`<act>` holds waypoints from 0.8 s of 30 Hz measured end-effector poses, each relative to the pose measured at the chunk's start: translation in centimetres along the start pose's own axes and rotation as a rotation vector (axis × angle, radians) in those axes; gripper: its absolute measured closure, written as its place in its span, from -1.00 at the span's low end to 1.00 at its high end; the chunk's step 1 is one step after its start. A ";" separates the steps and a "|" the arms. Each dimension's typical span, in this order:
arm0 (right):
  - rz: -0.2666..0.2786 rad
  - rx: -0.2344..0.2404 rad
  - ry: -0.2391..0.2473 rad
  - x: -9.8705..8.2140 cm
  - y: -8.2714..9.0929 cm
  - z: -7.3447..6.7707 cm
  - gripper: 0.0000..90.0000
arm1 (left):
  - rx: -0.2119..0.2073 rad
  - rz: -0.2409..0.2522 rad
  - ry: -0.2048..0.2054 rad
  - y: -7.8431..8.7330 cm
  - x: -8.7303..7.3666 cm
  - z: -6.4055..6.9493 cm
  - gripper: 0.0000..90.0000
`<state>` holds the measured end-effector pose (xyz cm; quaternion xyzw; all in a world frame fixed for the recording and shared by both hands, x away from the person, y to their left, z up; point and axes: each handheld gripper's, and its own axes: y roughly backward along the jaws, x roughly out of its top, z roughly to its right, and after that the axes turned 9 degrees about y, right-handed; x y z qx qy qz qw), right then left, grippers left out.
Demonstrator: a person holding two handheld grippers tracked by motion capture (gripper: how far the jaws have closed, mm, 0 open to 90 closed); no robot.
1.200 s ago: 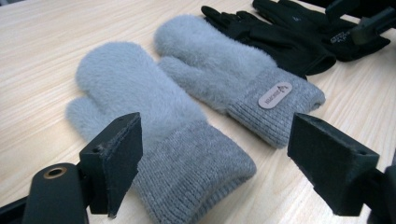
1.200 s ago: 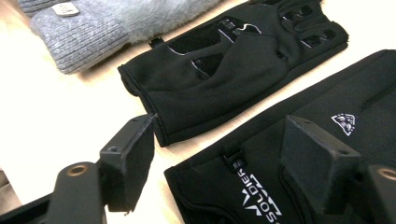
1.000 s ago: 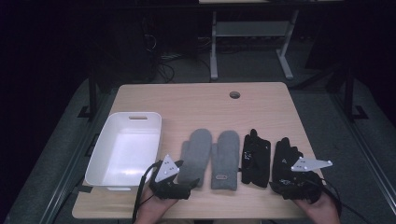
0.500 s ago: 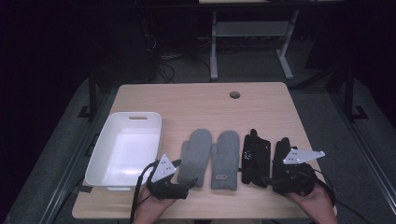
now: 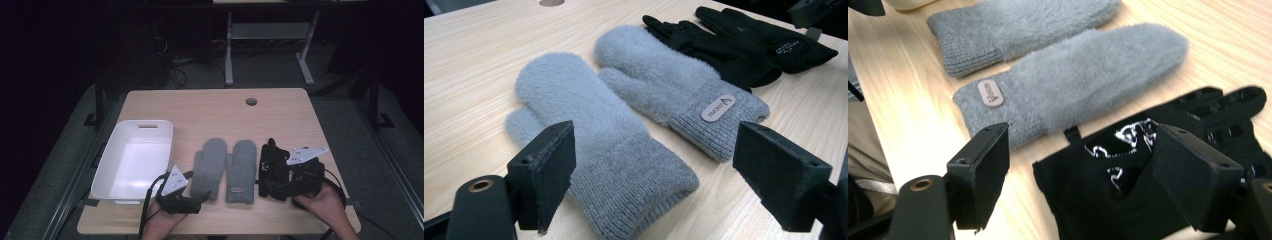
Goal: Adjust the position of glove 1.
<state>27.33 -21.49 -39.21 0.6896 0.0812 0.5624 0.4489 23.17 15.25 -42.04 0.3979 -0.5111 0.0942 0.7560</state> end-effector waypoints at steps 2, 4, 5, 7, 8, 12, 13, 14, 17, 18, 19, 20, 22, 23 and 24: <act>-0.007 0.011 0.006 0.5 -0.3 0.1 -0.49 | 0.000 0.001 0.005 0.0 0.0 0.0 -0.62; -0.014 0.021 0.014 1.1 -0.6 0.2 -0.49 | 0.002 -0.001 0.003 0.1 0.0 0.0 -0.62; -0.014 0.021 0.014 1.1 -0.6 0.2 -0.49 | 0.002 -0.001 0.003 0.1 0.0 0.0 -0.62; -0.024 0.032 0.024 1.5 -1.0 0.3 -0.49 | 0.001 -0.002 0.002 0.0 0.0 0.0 -0.62; -0.028 0.043 0.029 2.0 -1.4 0.3 -0.49 | -0.001 -0.006 0.002 0.0 0.0 0.0 -0.62; -0.042 0.058 0.039 2.7 -2.0 0.4 -0.49 | -0.005 -0.009 0.001 -0.1 -0.1 0.0 -0.62; -0.045 0.060 0.042 2.9 -2.2 0.4 -0.49 | -0.005 -0.009 0.001 -0.1 -0.1 0.0 -0.62; -0.049 0.067 0.041 3.0 -2.3 0.4 -0.49 | -0.004 -0.009 0.001 -0.1 -0.1 0.0 -0.62; -0.066 0.080 0.052 3.6 -2.8 0.3 -0.49 | -0.004 -0.007 0.003 -0.2 -0.1 0.0 -0.62; -0.066 0.080 0.052 3.6 -2.8 0.3 -0.49 | -0.004 -0.007 0.003 -0.2 -0.1 0.0 -0.62; -0.073 0.082 0.060 3.8 -3.0 0.2 -0.49 | -0.005 -0.009 0.003 -0.2 -0.1 0.0 -0.62; -0.073 0.082 0.060 3.8 -3.0 0.2 -0.49 | -0.005 -0.009 0.003 -0.2 -0.1 0.0 -0.62; -0.074 0.089 0.065 4.2 -3.3 0.3 -0.49 | -0.005 -0.011 0.001 -0.2 -0.1 0.1 -0.62; -0.079 0.090 0.063 4.3 -3.5 0.3 -0.49 | -0.005 -0.011 0.001 -0.2 -0.1 0.1 -0.62; -0.081 0.092 0.067 4.4 -3.6 0.4 -0.49 | -0.006 -0.011 0.001 -0.2 -0.1 0.1 -0.62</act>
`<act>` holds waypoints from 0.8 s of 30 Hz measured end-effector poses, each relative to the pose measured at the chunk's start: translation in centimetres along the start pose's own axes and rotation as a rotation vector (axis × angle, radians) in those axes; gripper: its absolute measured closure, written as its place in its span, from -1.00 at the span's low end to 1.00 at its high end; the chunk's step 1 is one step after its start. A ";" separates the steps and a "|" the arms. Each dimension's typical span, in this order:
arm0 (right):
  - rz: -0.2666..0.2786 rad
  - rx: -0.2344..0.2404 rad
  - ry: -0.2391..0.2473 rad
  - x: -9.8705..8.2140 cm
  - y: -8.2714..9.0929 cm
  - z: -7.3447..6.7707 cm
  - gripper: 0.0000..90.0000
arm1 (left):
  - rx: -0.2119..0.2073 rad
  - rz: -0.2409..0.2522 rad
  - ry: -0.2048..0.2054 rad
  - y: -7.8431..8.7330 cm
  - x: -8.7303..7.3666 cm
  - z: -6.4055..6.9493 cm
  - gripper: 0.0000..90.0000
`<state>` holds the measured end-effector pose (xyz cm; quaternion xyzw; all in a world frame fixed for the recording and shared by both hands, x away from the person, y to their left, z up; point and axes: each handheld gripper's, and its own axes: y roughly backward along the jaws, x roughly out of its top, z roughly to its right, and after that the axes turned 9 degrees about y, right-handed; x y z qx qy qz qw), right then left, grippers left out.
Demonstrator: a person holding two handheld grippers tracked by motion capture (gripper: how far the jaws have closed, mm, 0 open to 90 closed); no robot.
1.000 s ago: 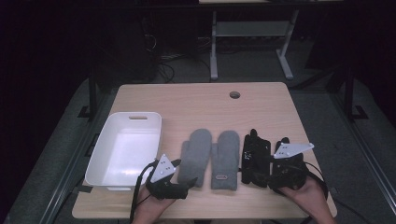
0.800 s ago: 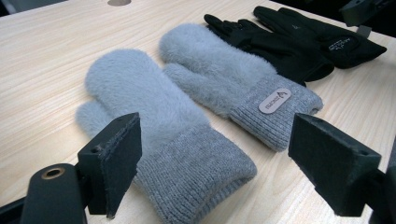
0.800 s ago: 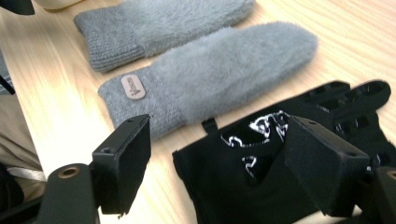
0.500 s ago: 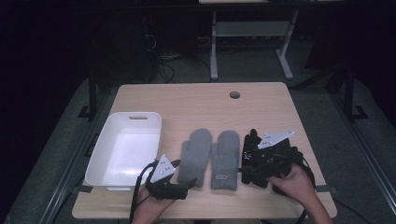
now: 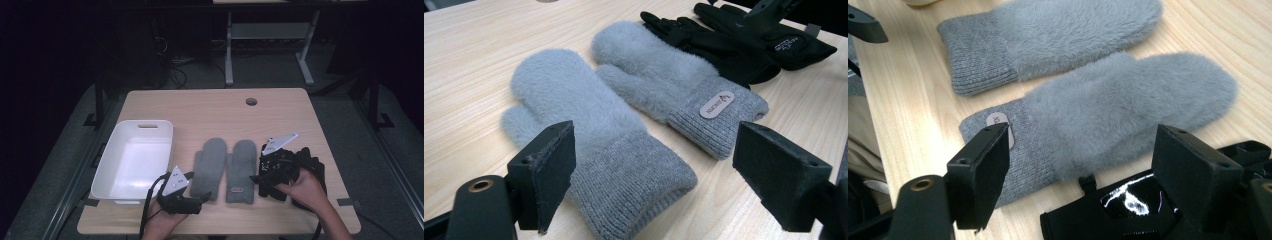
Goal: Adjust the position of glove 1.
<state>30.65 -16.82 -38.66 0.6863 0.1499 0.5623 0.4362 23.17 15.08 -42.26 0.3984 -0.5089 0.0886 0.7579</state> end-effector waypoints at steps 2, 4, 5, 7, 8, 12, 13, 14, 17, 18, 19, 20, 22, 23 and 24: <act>-0.006 0.002 0.002 0.2 -0.2 0.1 -0.49 | -0.001 0.001 0.002 0.0 0.0 0.0 -0.62; -0.006 0.006 0.009 0.5 -0.5 0.2 -0.49 | -0.001 0.000 0.002 0.0 0.0 0.0 -0.62; -0.010 0.009 0.009 0.6 -0.7 0.2 -0.49 | -0.001 0.000 0.001 0.0 0.0 0.0 -0.62; -0.018 0.009 0.012 0.9 -1.1 0.4 -0.49 | -0.001 -0.001 0.000 0.0 0.0 0.0 -0.62; -0.024 0.010 0.017 1.1 -1.3 0.5 -0.49 | -0.001 -0.002 -0.001 0.0 0.0 0.0 -0.62; -0.048 0.005 0.035 1.6 -2.5 0.8 -0.47 | -0.006 -0.002 -0.003 -0.1 0.0 0.1 -0.62; -0.060 0.000 0.041 1.7 -2.9 0.9 -0.47 | -0.005 -0.007 -0.010 -0.1 0.1 0.1 -0.62; -0.070 -0.005 0.049 1.8 -3.4 1.1 -0.46 | -0.005 -0.009 -0.011 -0.1 0.1 0.1 -0.62; -0.097 -0.002 0.053 1.9 -4.5 1.5 -0.43 | -0.006 -0.006 -0.010 -0.1 0.0 0.1 -0.62; -0.107 0.000 0.056 1.9 -4.8 1.6 -0.41 | -0.006 -0.005 -0.011 -0.1 0.0 0.1 -0.62; -0.117 0.001 0.061 1.9 -5.2 1.8 -0.41 | -0.006 -0.004 -0.009 -0.1 0.0 0.1 -0.62; -0.128 0.006 0.062 1.9 -5.6 1.8 -0.41 | -0.006 -0.006 -0.007 0.0 0.1 0.1 -0.62; -0.153 0.009 0.065 1.9 -6.3 1.9 -0.41 | -0.005 -0.002 -0.005 0.0 0.0 0.0 -0.62; -0.164 0.016 0.065 1.9 -6.6 1.9 -0.41 | -0.005 -0.002 -0.006 0.0 0.1 0.1 -0.62; -0.181 0.015 0.069 1.9 -6.9 1.9 -0.40 | -0.004 -0.004 -0.007 0.0 0.1 0.1 -0.62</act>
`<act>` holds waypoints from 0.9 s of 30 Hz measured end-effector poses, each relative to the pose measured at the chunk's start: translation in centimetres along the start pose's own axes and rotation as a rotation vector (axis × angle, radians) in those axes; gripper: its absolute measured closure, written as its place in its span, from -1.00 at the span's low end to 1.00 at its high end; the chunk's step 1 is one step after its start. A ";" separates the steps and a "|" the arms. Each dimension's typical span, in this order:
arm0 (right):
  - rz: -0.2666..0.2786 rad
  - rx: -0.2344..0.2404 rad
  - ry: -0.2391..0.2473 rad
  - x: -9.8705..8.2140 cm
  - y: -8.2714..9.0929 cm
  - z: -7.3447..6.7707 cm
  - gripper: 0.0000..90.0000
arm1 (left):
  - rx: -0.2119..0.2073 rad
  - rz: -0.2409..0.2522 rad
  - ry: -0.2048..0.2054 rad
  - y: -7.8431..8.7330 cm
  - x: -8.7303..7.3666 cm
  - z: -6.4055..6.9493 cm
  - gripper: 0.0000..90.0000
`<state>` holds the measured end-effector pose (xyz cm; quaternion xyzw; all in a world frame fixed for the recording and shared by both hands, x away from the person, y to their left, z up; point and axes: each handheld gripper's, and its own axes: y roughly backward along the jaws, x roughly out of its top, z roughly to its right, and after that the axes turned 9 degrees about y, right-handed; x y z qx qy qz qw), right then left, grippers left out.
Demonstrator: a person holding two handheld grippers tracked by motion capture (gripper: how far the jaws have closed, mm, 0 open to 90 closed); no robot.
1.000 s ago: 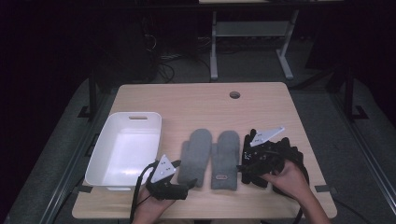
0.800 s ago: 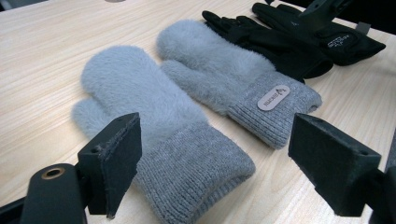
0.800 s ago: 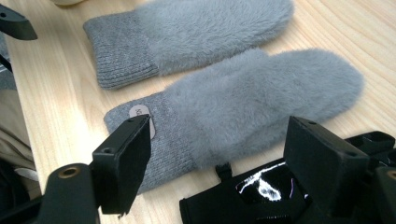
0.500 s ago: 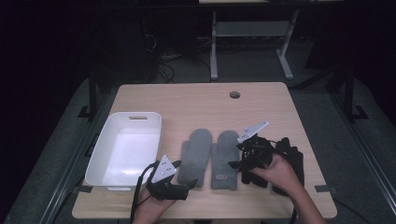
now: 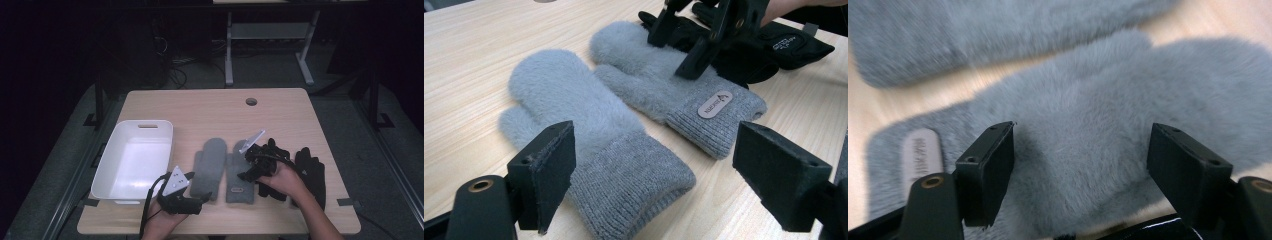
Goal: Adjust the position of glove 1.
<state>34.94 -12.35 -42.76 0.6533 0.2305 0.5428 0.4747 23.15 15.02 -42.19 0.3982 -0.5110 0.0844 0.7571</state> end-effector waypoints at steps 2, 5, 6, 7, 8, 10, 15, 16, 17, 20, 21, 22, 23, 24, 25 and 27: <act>-0.045 -0.008 0.004 0.0 -0.7 -0.1 -0.40 | 0.000 0.001 -0.002 0.0 0.0 0.0 -0.62; -0.089 -0.012 -0.021 -0.1 -1.5 -0.1 -0.40 | -0.001 -0.002 -0.004 0.0 0.0 0.0 -0.62; -0.087 -0.014 -0.029 -0.1 -1.6 -0.1 -0.36 | -0.002 0.000 -0.001 0.0 0.0 0.1 -0.62; -0.089 -0.013 -0.036 -0.2 -1.6 -0.1 -0.34 | -0.003 0.002 -0.001 -0.1 0.0 0.1 -0.62; -0.089 -0.010 -0.044 -0.2 -1.7 -0.1 -0.30 | -0.003 -0.002 -0.003 0.0 0.0 0.2 -0.62; -0.087 -0.008 -0.065 -0.4 -1.7 -0.1 -0.23 | -0.001 0.000 -0.004 0.0 0.0 0.3 -0.62; -0.070 0.007 -0.093 -0.8 -1.6 -0.4 0.19 | 0.002 -0.002 -0.002 0.1 0.0 0.3 -0.61; -0.071 0.007 -0.097 -0.8 -1.5 -0.4 0.24 | 0.003 -0.003 -0.005 0.1 0.0 0.2 -0.61; -0.072 0.010 -0.103 -0.8 -1.5 -0.5 0.32 | 0.004 0.001 -0.005 0.1 0.1 0.2 -0.61; -0.067 0.014 -0.127 -0.8 -1.4 -0.7 0.50 | 0.006 0.007 0.000 0.2 0.1 0.2 -0.61; -0.059 0.017 -0.141 -0.8 -1.4 -0.8 0.54 | 0.006 0.006 -0.001 0.2 0.1 0.1 -0.61; -0.055 0.020 -0.148 -0.9 -1.3 -0.8 0.57 | 0.007 0.004 -0.002 0.2 0.1 0.1 -0.61; -0.044 0.017 -0.156 -1.0 -1.3 -0.8 0.59 | 0.008 0.004 -0.001 0.2 0.1 0.1 -0.61; -0.037 0.015 -0.165 -1.1 -1.2 -0.9 0.63 | 0.007 0.006 0.001 0.2 0.1 0.1 -0.61; -0.031 0.015 -0.169 -1.2 -1.1 -0.9 0.65 | 0.006 0.002 0.000 0.2 0.1 0.1 -0.61; -0.024 0.009 -0.182 -1.3 -0.8 -0.9 0.68 | 0.007 0.002 -0.001 0.3 0.2 0.1 -0.61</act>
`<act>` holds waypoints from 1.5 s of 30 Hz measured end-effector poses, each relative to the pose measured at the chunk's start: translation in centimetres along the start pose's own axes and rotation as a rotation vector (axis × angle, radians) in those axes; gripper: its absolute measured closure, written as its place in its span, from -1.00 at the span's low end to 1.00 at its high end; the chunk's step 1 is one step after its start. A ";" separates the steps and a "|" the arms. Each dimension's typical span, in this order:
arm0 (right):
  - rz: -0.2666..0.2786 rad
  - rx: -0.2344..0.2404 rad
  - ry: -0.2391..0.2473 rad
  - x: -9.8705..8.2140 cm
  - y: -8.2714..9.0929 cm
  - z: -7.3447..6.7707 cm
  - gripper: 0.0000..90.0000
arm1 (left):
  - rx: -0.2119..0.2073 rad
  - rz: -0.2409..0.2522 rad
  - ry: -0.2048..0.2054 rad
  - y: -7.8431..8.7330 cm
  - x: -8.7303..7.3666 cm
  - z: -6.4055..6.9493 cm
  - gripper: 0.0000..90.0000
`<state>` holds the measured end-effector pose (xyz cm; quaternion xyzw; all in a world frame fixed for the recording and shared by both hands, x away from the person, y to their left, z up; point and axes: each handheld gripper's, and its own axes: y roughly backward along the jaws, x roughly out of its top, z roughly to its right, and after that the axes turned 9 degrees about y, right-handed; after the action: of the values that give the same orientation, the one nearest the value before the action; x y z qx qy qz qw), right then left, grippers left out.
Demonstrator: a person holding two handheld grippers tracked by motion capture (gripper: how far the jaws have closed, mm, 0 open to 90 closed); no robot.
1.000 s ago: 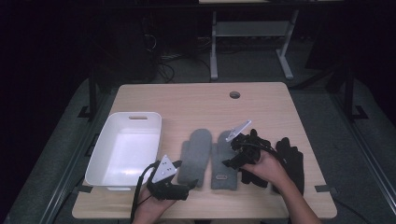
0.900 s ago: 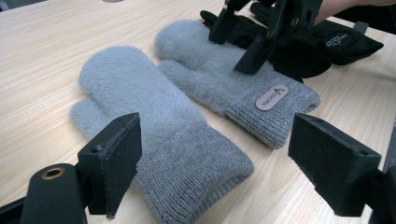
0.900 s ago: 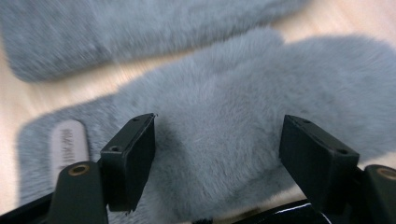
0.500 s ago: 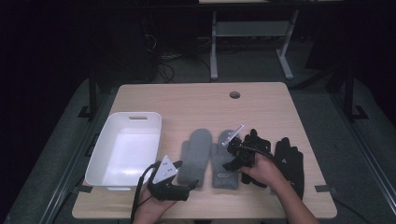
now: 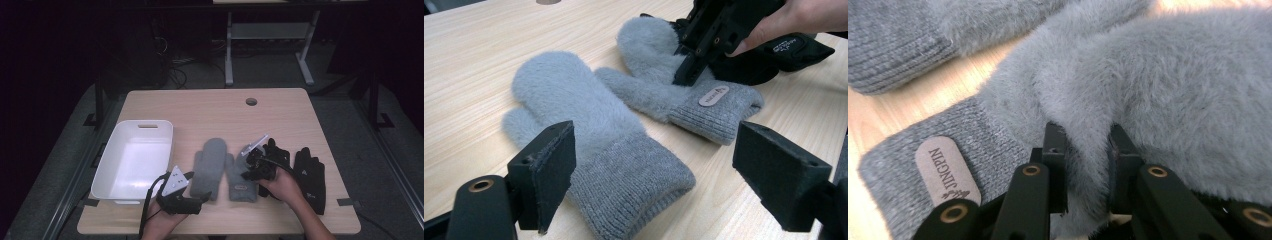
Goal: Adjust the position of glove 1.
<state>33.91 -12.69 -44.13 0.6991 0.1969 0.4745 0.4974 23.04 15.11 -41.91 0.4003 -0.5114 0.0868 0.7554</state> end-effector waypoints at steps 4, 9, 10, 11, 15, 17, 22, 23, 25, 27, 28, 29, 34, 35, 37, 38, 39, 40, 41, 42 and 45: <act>0.018 -0.012 -0.006 0.0 0.9 -0.2 0.73 | 0.000 0.011 0.003 0.1 0.1 0.1 -0.61; 0.058 -0.031 -0.018 0.0 2.5 -0.6 0.74 | -0.001 0.020 0.010 0.3 0.2 0.1 -0.61; 0.067 -0.033 -0.020 0.1 2.8 -0.7 0.74 | -0.001 0.021 0.010 0.4 0.2 0.1 -0.61; 0.075 -0.034 -0.025 0.3 3.2 -0.9 0.74 | -0.001 0.022 0.010 0.4 0.2 0.1 -0.61; 0.107 -0.029 -0.014 1.4 4.4 -1.6 0.74 | 0.002 0.031 0.008 0.6 0.4 0.2 -0.61; 0.133 -0.023 0.004 2.4 5.0 -2.2 0.74 | 0.003 0.038 0.008 0.8 0.4 0.1 -0.61; 0.167 -0.011 0.041 4.6 5.5 -3.3 0.74 | 0.005 0.046 0.006 1.1 0.5 0.1 -0.61; 0.168 -0.003 0.041 5.1 5.4 -3.5 0.74 | 0.006 0.048 0.006 1.1 0.5 0.1 -0.61; 0.173 0.002 0.040 6.1 5.0 -3.6 0.74 | 0.007 0.053 0.005 1.2 0.6 0.1 -0.61; 0.173 0.019 0.029 6.9 4.6 -3.8 0.74 | 0.007 0.061 0.010 1.3 0.6 0.1 -0.61; 0.174 0.024 0.030 7.2 4.4 -3.8 0.74 | 0.008 0.060 0.008 1.4 0.7 0.0 -0.61; 0.179 0.033 0.022 7.7 4.2 -3.8 0.74 | 0.011 0.062 0.014 1.5 0.7 0.0 -0.61; 0.179 0.062 0.009 8.9 3.0 -3.9 0.74 | 0.022 0.073 0.024 1.8 0.8 -0.4 -0.61; 0.176 0.064 0.008 9.1 2.8 -4.0 0.74 | 0.023 0.073 0.026 1.9 0.8 -0.5 -0.61; 0.171 0.064 0.009 9.5 2.4 -4.1 0.74 | 0.029 0.076 0.028 2.0 0.9 -0.6 -0.61; 0.169 0.065 0.006 9.6 2.2 -4.2 0.74 | 0.030 0.075 0.028 2.0 0.9 -0.7 -0.61; 0.167 0.065 0.005 9.7 2.0 -4.2 0.74 | 0.032 0.074 0.031 2.0 0.9 -0.8 -0.61; 0.166 0.068 0.001 9.8 1.9 -4.2 0.74 | 0.030 0.075 0.037 2.0 0.9 -0.8 -0.61; 0.166 0.068 0.000 9.9 1.7 -4.2 0.74 | 0.030 0.075 0.037 2.0 0.9 -0.8 -0.61; 0.167 0.073 -0.005 10.0 1.6 -4.2 0.74 | 0.031 0.075 0.038 2.0 0.9 -0.9 -0.61; 0.169 0.089 -0.010 10.0 1.2 -4.2 0.74 | 0.035 0.070 0.039 2.1 1.0 -0.9 -0.61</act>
<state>34.83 -3.61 -38.16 0.7371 0.1555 0.5020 0.4248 23.03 16.86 -40.19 0.3936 -0.5089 0.1301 0.7545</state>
